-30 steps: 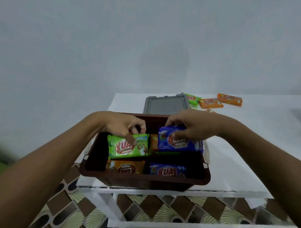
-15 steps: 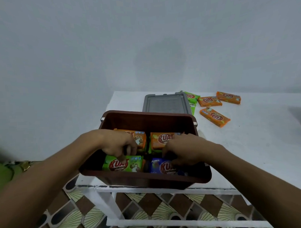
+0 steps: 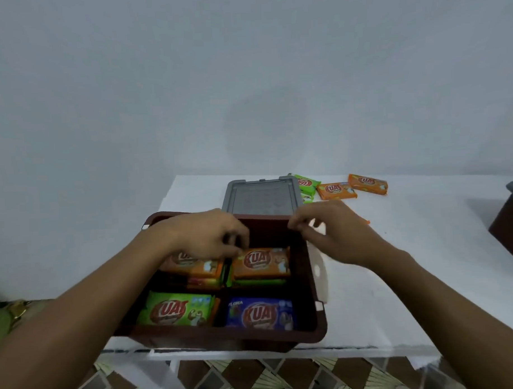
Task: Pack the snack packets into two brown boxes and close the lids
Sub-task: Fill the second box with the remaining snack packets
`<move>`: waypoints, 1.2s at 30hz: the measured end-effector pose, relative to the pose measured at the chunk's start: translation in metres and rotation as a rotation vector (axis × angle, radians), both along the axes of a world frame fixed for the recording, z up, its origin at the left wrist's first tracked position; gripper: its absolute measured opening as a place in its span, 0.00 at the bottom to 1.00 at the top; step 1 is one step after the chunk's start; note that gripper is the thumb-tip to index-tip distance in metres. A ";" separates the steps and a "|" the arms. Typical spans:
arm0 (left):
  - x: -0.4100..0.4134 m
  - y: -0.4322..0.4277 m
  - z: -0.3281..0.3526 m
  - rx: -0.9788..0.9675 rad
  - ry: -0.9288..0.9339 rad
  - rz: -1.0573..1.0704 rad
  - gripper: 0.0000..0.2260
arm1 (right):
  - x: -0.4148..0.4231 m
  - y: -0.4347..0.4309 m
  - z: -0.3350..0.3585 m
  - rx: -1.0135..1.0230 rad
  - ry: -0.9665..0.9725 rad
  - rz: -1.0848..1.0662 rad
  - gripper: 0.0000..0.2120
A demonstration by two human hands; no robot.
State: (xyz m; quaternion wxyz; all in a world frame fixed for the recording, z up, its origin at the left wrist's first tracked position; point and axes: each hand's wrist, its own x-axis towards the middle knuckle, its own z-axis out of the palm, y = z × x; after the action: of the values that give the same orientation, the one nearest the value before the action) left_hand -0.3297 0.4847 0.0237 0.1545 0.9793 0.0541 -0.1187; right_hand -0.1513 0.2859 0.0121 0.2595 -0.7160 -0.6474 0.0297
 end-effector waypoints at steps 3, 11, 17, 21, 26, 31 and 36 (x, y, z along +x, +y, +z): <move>0.034 -0.017 0.005 -0.022 -0.194 0.011 0.07 | 0.053 -0.016 -0.013 0.059 0.051 -0.145 0.10; 0.160 -0.068 0.003 0.051 -0.181 0.013 0.11 | 0.181 -0.083 -0.071 -0.103 0.116 -0.373 0.09; 0.239 -0.093 -0.021 0.314 0.203 -0.032 0.22 | 0.257 -0.103 -0.124 -0.267 0.116 -0.545 0.15; 0.273 -0.097 -0.042 0.384 0.259 -0.004 0.27 | 0.287 -0.090 -0.138 -0.324 0.108 -0.600 0.24; 0.289 -0.101 -0.070 0.362 0.231 0.094 0.31 | 0.306 -0.049 -0.131 -0.283 0.019 -0.524 0.31; 0.288 -0.113 -0.102 0.289 -0.022 0.307 0.33 | 0.312 -0.045 -0.139 -0.290 -0.104 -0.577 0.29; 0.299 -0.125 -0.120 0.385 -0.130 0.467 0.31 | 0.306 -0.071 -0.147 -0.179 -0.140 -0.672 0.20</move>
State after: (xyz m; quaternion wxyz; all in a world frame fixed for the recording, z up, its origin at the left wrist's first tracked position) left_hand -0.0307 0.3595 -0.0964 -0.0076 0.9573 0.2890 -0.0046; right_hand 0.1545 0.2149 -0.1352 0.1458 -0.9092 -0.3867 -0.0499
